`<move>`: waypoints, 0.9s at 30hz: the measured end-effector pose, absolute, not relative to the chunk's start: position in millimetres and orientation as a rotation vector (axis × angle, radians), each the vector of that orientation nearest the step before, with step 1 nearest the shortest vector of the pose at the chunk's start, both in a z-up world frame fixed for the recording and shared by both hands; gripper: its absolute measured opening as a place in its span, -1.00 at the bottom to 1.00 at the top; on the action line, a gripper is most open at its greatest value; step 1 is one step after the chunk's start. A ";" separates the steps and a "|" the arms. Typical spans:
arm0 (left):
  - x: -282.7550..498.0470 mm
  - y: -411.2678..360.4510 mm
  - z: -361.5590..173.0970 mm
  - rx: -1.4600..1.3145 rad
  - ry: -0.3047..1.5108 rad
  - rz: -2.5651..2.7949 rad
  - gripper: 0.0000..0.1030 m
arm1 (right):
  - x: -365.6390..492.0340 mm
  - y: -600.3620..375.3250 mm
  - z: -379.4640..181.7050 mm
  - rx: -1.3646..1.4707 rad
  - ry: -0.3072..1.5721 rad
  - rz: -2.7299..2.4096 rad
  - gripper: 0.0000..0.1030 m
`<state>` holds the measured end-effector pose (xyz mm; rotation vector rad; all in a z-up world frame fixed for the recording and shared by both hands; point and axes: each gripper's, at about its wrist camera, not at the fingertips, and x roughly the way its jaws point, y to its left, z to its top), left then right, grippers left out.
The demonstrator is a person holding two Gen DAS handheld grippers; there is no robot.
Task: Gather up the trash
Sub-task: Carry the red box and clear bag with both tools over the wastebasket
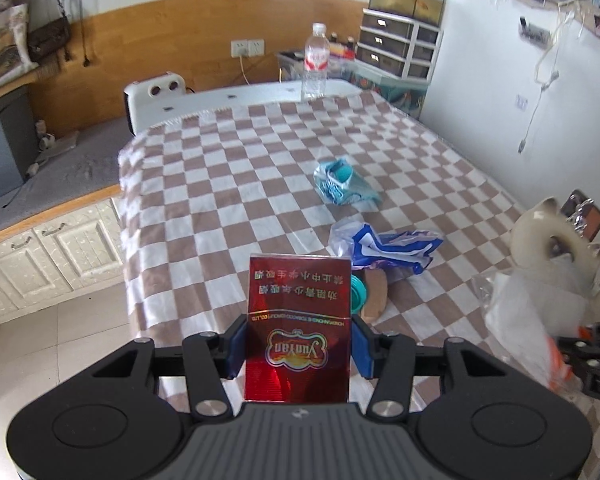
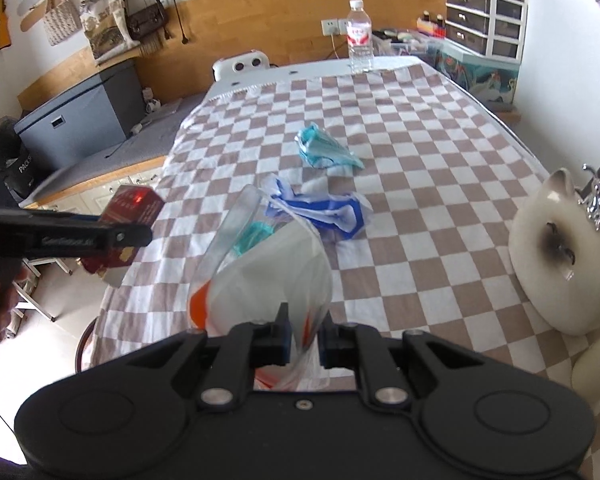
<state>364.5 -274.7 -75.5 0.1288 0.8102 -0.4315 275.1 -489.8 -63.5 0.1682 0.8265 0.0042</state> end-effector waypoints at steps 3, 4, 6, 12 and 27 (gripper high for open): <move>345.9 -261.6 -65.9 0.098 0.786 -0.419 0.01 | 268.9 -482.5 -56.8 0.156 0.806 0.008 -0.75; 340.8 -256.8 -63.7 0.087 0.779 -0.415 0.01 | 266.9 -479.9 -54.6 0.153 0.799 0.008 -0.75; 329.3 -247.8 -59.3 0.074 0.763 -0.403 0.01 | 263.6 -474.1 -49.5 0.150 0.784 0.013 -0.75; 306.0 -217.4 -54.1 0.032 0.730 -0.372 0.01 | 259.6 -449.2 -36.4 0.132 0.749 0.034 -0.75; 310.4 -84.9 -64.3 -0.052 0.748 -0.265 0.01 | 289.2 -319.0 -22.3 0.086 0.745 0.136 -0.76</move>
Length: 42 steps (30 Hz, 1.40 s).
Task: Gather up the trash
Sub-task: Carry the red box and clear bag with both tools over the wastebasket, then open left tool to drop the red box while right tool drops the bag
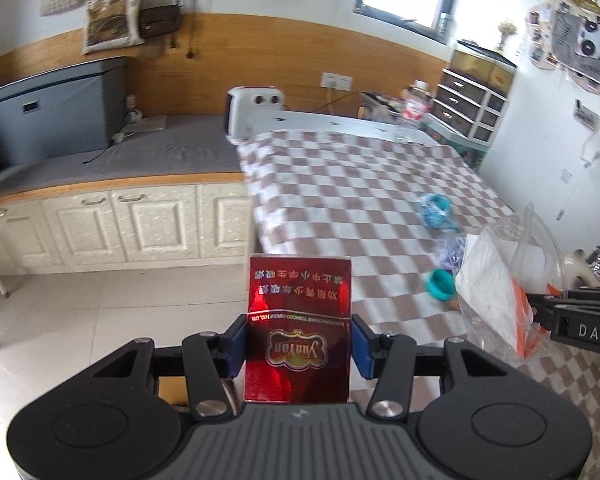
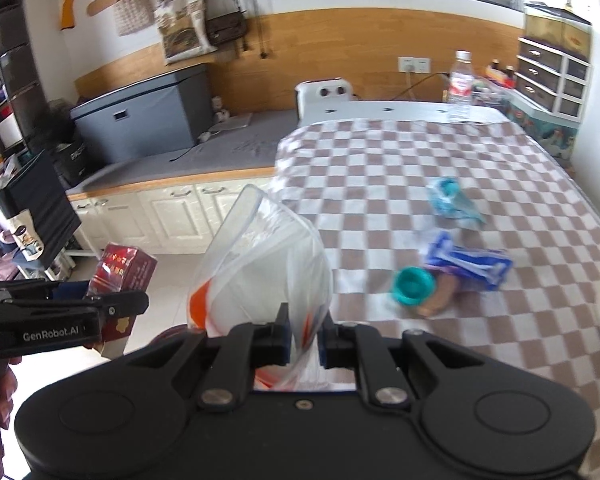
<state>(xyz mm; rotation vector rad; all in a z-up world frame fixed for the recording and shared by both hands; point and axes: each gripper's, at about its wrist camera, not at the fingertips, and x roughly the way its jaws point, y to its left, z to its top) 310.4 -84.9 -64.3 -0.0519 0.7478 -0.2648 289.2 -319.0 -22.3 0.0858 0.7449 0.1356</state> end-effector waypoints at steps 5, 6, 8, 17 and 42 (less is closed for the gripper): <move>322.7 -24.2 -73.5 -0.087 0.773 -0.202 0.01 | 310.8 -263.7 -30.6 0.083 0.779 0.172 -0.76; 324.9 -12.7 -76.3 -0.092 0.781 -0.191 0.01 | 315.8 -252.2 -33.2 0.082 0.790 0.179 -0.76; 331.3 9.4 -83.5 -0.096 0.801 -0.175 0.01 | 324.9 -229.7 -39.8 0.074 0.810 0.192 -0.76; 370.9 85.7 -143.7 -0.161 0.958 -0.150 0.01 | 369.3 -148.4 -85.0 0.076 0.922 0.223 -0.76; 433.3 104.7 -377.2 -0.423 1.524 -0.038 0.31 | 465.0 -94.7 -263.5 0.183 1.341 0.237 -0.75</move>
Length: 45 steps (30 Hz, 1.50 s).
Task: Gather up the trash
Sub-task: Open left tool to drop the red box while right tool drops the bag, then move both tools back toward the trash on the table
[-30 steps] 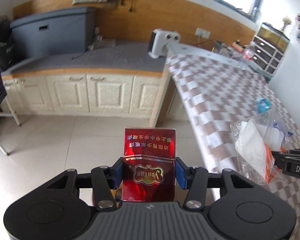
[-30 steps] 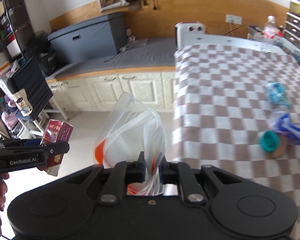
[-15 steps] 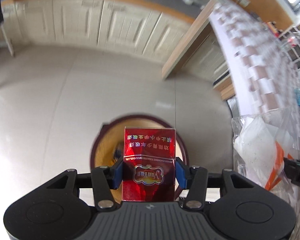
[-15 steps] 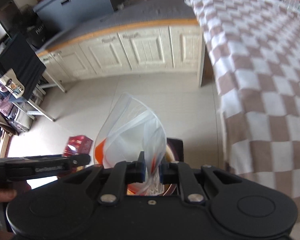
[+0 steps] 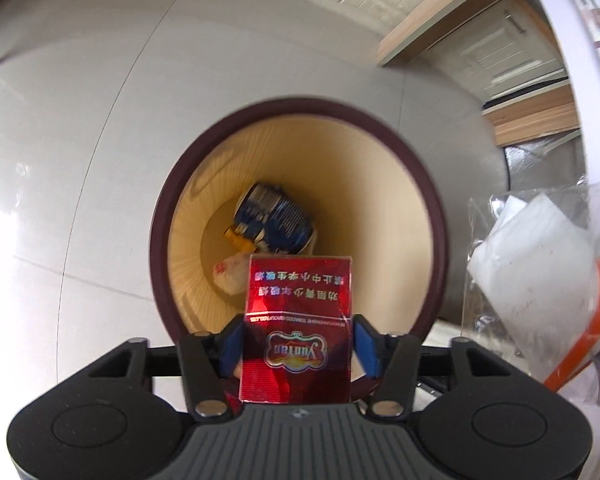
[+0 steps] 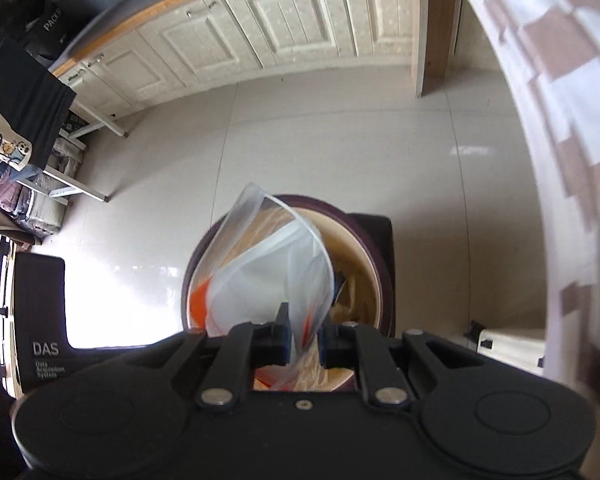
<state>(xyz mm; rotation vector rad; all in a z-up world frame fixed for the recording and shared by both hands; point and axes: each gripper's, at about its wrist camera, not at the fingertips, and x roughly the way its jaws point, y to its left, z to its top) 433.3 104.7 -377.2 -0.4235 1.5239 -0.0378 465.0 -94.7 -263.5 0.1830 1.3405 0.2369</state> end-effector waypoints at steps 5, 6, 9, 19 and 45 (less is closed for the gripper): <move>429.2 112.4 -378.5 -0.361 1.523 -0.023 0.57 | 472.5 -88.8 -288.0 0.170 1.389 0.249 -0.75; 430.5 113.0 -378.0 -0.353 1.521 -0.023 0.57 | 473.9 -87.9 -292.7 0.173 1.397 0.256 -0.74; 430.4 116.1 -375.0 -0.320 1.511 -0.015 0.57 | 477.4 -85.2 -307.1 0.183 1.410 0.258 -0.68; 433.2 122.3 -365.0 -0.237 1.487 0.019 0.77 | 475.1 -76.6 -321.5 0.137 1.417 0.281 -0.13; 412.1 126.4 -312.9 -0.155 1.374 0.014 1.00 | 440.1 -101.3 -283.3 0.047 1.352 0.217 0.78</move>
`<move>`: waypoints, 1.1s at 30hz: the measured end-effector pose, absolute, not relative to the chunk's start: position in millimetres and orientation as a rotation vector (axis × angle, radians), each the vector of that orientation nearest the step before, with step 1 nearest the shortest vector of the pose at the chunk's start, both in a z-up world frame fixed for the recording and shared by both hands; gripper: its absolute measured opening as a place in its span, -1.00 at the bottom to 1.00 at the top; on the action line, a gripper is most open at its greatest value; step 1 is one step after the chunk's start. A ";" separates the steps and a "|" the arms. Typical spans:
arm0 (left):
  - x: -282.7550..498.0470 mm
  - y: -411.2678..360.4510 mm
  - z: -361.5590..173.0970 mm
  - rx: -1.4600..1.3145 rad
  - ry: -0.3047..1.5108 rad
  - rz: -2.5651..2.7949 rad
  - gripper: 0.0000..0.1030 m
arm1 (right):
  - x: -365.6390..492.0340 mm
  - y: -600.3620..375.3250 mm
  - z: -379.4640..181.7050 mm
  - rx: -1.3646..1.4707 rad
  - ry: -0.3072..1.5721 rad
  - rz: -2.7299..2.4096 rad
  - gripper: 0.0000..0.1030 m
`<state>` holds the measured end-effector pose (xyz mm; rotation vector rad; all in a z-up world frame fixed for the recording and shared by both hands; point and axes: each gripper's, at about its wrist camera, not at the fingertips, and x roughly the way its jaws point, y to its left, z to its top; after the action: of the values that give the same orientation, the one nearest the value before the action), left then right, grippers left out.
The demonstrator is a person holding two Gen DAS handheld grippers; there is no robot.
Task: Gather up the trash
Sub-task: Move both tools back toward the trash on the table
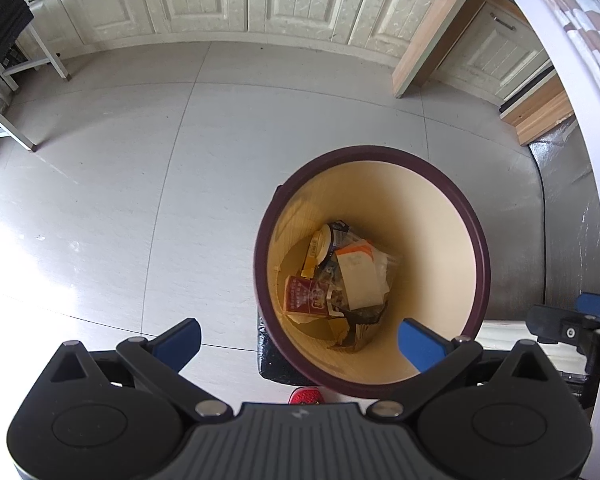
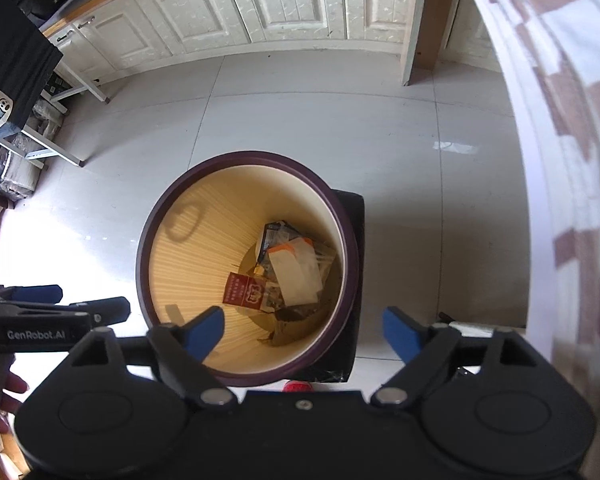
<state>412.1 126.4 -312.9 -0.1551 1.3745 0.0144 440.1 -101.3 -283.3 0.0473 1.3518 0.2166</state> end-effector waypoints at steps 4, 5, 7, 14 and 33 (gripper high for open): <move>400.9 128.2 -302.2 -0.145 1.354 0.010 1.00 | 428.6 -102.5 -276.4 0.041 1.329 0.199 0.94; 397.9 128.5 -299.7 -0.141 1.348 0.007 1.00 | 425.7 -102.8 -274.6 0.041 1.325 0.199 0.95; 391.7 129.1 -294.1 -0.134 1.340 0.005 1.00 | 419.6 -102.3 -270.8 0.034 1.316 0.199 0.99; 367.7 134.2 -267.6 -0.131 1.298 -0.005 1.00 | 400.0 -100.5 -252.1 0.007 1.276 0.202 1.00; 318.5 138.4 -167.1 -0.154 1.070 -0.004 1.00 | 350.5 -102.6 -145.2 -0.018 1.058 0.238 1.00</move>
<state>318.5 138.4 -167.1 -0.1544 1.0699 -0.0043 350.5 -102.6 -145.2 -0.0184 1.0576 0.2380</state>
